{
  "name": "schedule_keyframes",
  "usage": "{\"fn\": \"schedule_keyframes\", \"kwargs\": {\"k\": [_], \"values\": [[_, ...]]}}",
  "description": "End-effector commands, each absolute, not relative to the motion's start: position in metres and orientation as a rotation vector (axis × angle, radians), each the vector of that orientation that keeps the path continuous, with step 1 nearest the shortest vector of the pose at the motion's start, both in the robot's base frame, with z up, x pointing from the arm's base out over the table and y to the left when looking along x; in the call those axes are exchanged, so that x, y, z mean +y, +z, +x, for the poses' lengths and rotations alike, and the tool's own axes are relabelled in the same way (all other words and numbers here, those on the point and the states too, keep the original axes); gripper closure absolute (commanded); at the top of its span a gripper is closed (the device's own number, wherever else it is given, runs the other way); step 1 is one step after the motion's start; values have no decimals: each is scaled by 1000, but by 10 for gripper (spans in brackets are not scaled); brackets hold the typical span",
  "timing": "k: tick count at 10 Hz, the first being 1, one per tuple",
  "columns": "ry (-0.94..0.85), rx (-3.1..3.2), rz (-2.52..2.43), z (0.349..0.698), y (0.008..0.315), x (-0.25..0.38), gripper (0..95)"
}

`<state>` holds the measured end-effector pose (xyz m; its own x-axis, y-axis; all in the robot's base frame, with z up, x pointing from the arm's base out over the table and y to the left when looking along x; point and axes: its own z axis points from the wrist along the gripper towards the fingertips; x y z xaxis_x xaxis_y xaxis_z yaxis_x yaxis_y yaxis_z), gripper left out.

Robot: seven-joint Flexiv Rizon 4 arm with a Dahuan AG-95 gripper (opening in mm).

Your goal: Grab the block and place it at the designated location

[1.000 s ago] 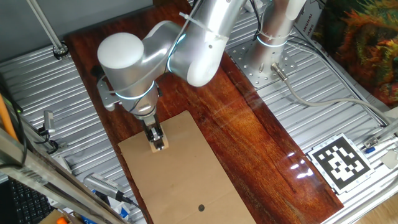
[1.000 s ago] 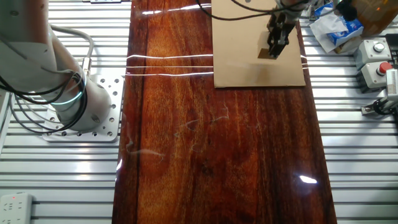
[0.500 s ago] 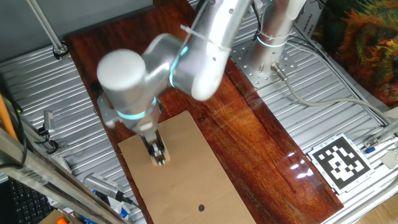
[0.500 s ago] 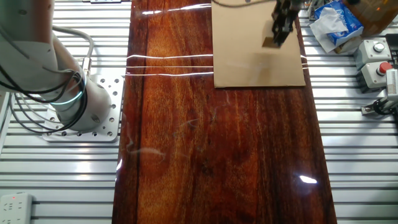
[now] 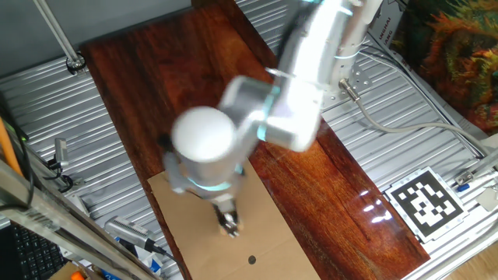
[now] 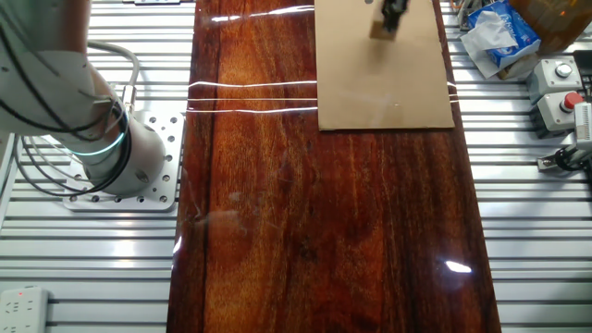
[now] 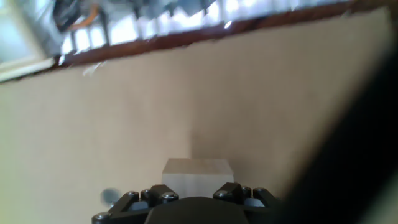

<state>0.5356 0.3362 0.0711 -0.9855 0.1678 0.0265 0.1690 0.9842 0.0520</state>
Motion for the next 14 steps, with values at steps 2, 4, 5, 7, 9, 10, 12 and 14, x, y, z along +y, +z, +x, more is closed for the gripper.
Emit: {"fn": "schedule_keyframes", "kwargs": {"k": [2,4,5,7,9,10,12,14], "values": [[-84,-3098,-317,534,61,375,760],[-84,-3098,-330,532,56,392,760],[-84,-3097,-332,529,55,397,760],[-82,-3096,-335,524,53,403,760],[-85,-3097,-335,524,52,406,760],[-90,-3097,-331,524,51,409,760],[-92,-3107,-239,525,49,413,760],[-95,-3118,-119,525,49,413,760]]}}
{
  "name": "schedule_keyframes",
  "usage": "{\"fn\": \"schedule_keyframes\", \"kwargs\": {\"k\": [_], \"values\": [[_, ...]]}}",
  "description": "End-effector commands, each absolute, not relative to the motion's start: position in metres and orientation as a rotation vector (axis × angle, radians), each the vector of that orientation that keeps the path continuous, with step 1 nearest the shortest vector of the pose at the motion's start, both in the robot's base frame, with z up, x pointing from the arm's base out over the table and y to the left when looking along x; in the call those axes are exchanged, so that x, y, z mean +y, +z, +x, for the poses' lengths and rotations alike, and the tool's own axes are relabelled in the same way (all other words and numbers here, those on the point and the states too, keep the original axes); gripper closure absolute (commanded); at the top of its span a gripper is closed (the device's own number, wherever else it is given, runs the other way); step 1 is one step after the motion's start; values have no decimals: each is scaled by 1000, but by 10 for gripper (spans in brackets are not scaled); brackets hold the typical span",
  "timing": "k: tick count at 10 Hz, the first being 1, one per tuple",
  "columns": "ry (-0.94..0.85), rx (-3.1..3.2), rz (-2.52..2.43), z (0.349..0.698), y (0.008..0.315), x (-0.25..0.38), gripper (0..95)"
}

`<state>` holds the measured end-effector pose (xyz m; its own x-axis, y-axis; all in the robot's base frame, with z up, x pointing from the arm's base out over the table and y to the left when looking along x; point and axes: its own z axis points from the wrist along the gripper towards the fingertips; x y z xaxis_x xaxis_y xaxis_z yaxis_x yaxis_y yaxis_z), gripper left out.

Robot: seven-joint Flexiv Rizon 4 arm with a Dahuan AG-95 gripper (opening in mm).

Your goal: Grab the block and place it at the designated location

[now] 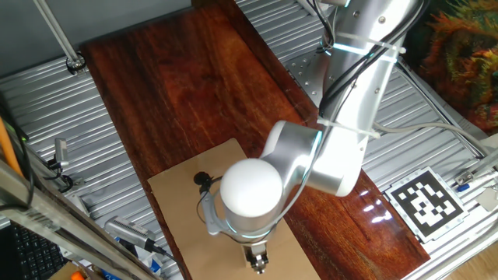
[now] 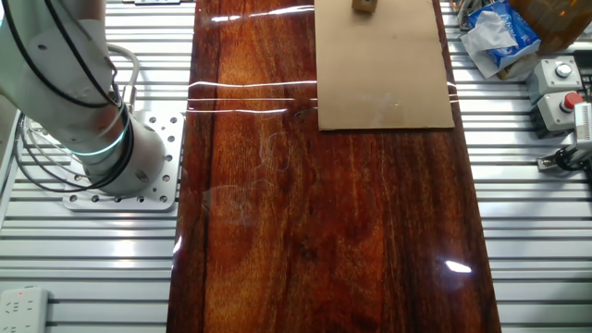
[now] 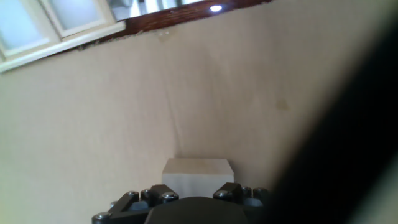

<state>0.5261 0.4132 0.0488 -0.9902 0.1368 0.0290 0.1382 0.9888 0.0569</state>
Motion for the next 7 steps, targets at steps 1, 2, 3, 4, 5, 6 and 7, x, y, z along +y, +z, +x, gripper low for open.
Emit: {"fn": "schedule_keyframes", "kwargs": {"k": [1,2,3,4,5,6,7], "values": [[-95,-3121,-56,525,49,414,760],[-96,-3121,-50,526,48,415,760],[-95,-3121,-49,527,47,419,760],[-92,-3121,-53,528,44,423,760],[-87,-3121,-57,529,42,429,760],[-86,-3121,-57,530,41,431,760],[-66,-3115,-46,530,41,431,760]]}}
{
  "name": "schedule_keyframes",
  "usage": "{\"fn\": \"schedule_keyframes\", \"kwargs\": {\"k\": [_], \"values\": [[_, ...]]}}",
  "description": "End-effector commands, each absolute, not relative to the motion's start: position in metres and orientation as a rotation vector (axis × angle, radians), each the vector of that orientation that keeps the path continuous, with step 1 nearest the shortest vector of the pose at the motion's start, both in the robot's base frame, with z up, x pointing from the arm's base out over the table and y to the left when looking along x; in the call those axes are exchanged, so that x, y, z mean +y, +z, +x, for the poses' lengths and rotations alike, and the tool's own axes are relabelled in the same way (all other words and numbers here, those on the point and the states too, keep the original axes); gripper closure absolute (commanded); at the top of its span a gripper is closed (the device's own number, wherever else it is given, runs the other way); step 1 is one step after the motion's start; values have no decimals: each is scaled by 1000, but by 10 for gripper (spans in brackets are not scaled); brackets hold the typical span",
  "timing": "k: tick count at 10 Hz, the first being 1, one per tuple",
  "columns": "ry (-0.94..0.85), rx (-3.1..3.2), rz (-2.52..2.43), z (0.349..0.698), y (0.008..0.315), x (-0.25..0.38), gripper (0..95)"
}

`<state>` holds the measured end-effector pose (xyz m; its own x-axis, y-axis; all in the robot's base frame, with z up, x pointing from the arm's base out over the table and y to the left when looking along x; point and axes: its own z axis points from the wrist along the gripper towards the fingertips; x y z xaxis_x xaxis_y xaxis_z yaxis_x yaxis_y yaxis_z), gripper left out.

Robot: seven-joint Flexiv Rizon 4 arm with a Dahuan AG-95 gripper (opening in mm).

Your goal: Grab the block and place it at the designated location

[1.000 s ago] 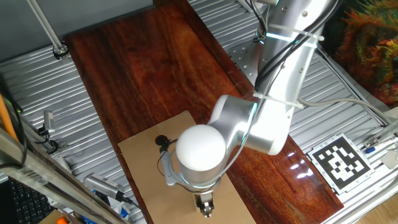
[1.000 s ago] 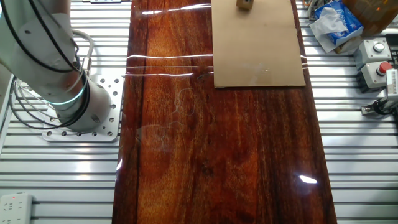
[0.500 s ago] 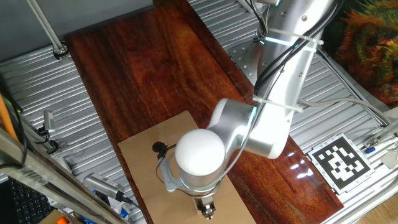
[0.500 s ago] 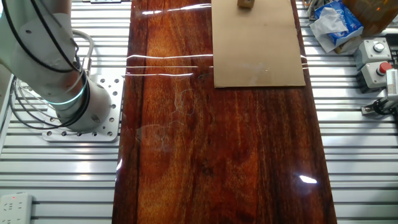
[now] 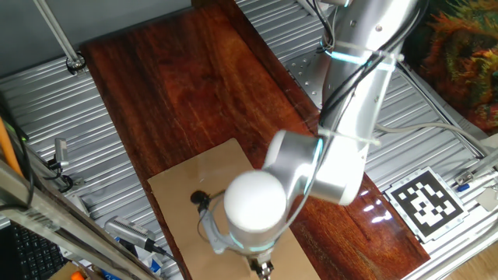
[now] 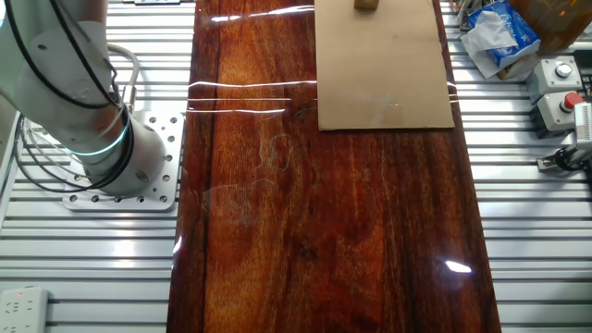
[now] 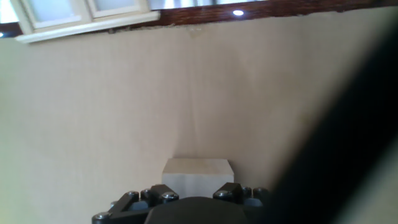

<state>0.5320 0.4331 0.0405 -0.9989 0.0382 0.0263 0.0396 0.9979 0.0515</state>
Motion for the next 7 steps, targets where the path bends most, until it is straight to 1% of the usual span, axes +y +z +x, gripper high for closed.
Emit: {"fn": "schedule_keyframes", "kwargs": {"k": [1,7], "values": [[-71,-3118,-50,530,41,431,760],[-75,-3120,-56,532,37,428,760]]}}
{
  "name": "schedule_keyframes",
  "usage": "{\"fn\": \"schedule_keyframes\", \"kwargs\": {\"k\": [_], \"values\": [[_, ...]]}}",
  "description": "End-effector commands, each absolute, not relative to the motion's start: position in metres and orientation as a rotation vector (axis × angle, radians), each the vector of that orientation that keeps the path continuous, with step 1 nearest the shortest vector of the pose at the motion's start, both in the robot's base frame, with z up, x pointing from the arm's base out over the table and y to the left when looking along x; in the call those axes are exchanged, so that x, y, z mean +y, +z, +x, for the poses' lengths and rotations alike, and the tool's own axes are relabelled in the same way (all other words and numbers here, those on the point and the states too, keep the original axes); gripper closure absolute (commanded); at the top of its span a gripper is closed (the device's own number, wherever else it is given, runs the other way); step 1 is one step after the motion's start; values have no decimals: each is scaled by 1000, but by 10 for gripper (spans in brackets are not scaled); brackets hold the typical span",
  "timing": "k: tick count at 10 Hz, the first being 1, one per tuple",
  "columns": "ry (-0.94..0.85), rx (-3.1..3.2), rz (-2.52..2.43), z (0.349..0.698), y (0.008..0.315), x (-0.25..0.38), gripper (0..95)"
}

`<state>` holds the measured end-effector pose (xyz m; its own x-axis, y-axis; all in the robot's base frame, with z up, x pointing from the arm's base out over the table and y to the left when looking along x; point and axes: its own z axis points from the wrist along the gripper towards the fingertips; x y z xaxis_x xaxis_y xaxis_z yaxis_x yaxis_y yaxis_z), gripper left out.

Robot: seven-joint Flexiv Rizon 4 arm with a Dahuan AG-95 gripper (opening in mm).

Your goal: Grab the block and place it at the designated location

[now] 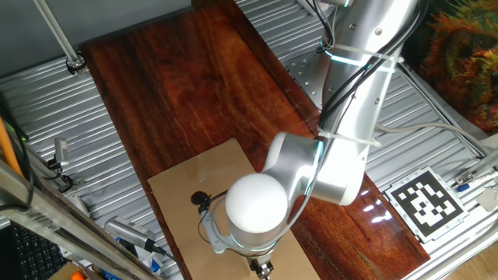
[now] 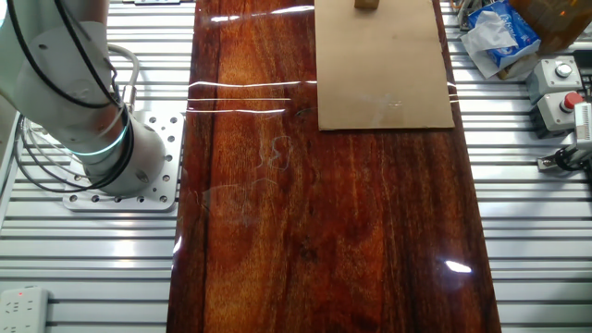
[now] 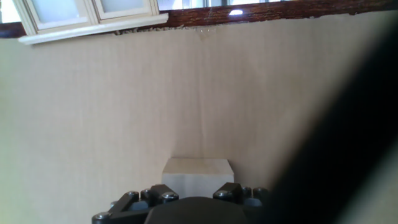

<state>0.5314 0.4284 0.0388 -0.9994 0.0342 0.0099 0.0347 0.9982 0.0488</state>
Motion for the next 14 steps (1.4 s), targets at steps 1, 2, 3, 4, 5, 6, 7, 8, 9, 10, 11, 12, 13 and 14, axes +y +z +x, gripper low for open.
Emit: {"fn": "schedule_keyframes", "kwargs": {"k": [1,2,3,4,5,6,7,8,9,10,11,12,13,14], "values": [[-64,-3113,-51,533,39,426,760],[-87,-3127,-55,533,40,424,760],[-74,-3129,-49,533,40,424,760],[-69,-3130,-31,533,40,424,570],[-54,-3126,-11,533,40,423,380],[-60,-3125,-10,533,40,423,380],[-90,-3126,-2,533,43,422,0],[-92,-3126,0,533,43,422,0],[-97,-3126,1,532,46,422,0],[-96,-3126,-4,530,50,424,0],[-102,-3125,-5,528,56,426,0],[-117,-3123,-11,523,68,430,0],[-118,-3119,3,516,83,428,0],[-120,-3118,23,511,93,419,0]]}}
